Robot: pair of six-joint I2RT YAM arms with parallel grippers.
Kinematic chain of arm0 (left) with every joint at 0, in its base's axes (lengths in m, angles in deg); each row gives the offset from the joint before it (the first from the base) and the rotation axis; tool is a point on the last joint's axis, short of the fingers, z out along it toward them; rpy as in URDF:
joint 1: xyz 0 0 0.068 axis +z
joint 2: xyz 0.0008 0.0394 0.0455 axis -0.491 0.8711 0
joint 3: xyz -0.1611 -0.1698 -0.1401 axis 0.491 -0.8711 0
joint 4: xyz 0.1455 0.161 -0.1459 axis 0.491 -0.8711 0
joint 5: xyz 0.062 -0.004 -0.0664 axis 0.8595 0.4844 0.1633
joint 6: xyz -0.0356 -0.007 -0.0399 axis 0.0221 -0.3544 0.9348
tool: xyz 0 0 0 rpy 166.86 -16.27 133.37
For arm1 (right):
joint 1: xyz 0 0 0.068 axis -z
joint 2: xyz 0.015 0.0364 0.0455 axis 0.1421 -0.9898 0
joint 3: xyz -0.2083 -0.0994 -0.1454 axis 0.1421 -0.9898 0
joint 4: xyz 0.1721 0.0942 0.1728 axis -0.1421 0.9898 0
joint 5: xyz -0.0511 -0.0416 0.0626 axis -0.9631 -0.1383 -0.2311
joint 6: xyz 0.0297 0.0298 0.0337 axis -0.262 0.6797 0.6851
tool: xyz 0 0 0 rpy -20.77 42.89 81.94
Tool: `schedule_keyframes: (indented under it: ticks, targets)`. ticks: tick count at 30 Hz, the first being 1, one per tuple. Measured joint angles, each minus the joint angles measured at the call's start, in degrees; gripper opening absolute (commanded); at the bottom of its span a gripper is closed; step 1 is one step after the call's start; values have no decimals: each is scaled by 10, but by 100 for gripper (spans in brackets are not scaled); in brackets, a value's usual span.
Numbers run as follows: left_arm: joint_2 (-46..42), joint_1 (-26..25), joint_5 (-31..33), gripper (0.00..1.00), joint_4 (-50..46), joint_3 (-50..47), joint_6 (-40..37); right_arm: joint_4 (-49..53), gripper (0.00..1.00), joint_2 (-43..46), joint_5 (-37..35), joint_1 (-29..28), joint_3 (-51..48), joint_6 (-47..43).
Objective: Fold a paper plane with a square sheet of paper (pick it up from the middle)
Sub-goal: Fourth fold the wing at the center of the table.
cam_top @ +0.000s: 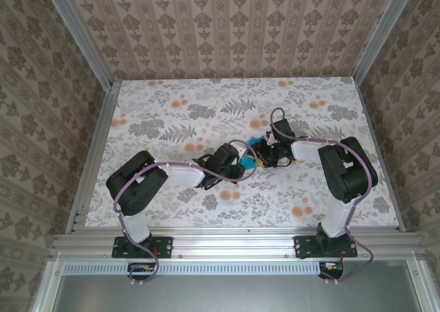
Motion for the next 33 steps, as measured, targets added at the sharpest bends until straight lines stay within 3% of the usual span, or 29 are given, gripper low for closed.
schedule_keyframes:
  ticks: [8, 16, 21, 27, 33]
  targets:
    - [0, 7, -17, 9, -17, 9, 7, 1, 44, 0, 0, 0, 0, 0]
    - [0, 60, -118, 6, -14, 9, 54, -5, 45, 0, 1, 1, -1, -3]
    - [0, 88, -171, 14, 7, 7, 86, -10, 46, 0, 1, 3, -3, -10]
    - [0, 91, -193, 30, 20, 6, 95, -10, 46, 0, 1, 3, -3, -14]
    - [0, 90, -198, 33, 20, 6, 87, 1, 48, -3, 0, 3, 4, -14]
